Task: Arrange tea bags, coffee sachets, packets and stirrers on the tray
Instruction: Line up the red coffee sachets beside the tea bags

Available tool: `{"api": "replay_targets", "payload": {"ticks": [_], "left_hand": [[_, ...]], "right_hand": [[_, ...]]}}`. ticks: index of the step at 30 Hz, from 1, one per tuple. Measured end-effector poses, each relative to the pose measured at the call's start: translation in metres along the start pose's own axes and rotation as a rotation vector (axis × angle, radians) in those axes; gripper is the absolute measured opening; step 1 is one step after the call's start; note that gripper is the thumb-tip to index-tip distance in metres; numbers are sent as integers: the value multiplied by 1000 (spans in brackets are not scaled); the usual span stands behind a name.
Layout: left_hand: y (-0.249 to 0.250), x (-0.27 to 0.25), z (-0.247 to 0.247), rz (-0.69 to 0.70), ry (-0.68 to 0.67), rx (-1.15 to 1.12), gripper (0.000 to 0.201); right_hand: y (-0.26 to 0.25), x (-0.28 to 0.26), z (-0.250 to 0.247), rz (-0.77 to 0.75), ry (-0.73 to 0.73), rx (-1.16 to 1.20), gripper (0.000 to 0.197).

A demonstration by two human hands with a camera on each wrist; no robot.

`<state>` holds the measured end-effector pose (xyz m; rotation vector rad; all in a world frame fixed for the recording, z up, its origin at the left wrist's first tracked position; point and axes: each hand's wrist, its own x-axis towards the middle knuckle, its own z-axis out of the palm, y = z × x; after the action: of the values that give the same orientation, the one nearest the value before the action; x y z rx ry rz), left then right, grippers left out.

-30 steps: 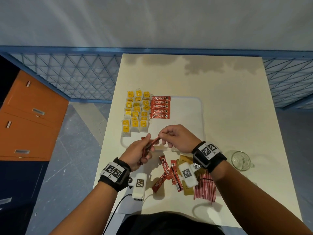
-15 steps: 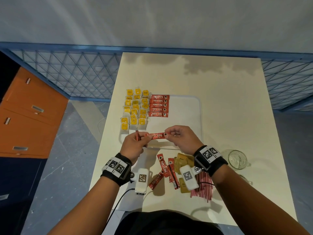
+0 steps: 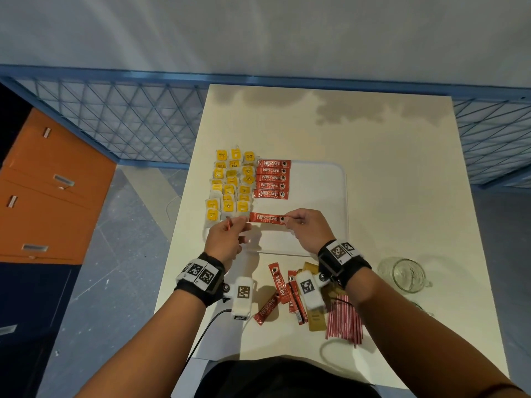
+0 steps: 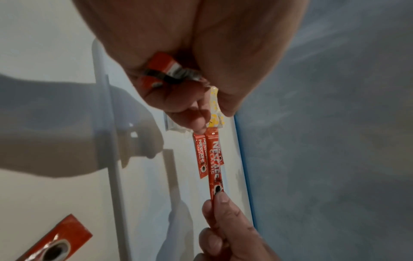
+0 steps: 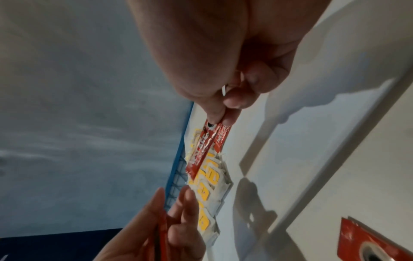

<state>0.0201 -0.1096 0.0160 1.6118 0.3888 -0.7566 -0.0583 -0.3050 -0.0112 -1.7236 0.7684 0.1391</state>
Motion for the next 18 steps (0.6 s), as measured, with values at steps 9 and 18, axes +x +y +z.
{"api": "replay_targets", "payload": {"ticks": [9,18], "left_hand": [[-2,7,-8,-88,-10,-2,25],[-7,11,-8,-123,-28,-15,22]], "right_hand": [[-5,50,4,38,103,-290,15],[-7,65,11,62,138,-371,17]]}}
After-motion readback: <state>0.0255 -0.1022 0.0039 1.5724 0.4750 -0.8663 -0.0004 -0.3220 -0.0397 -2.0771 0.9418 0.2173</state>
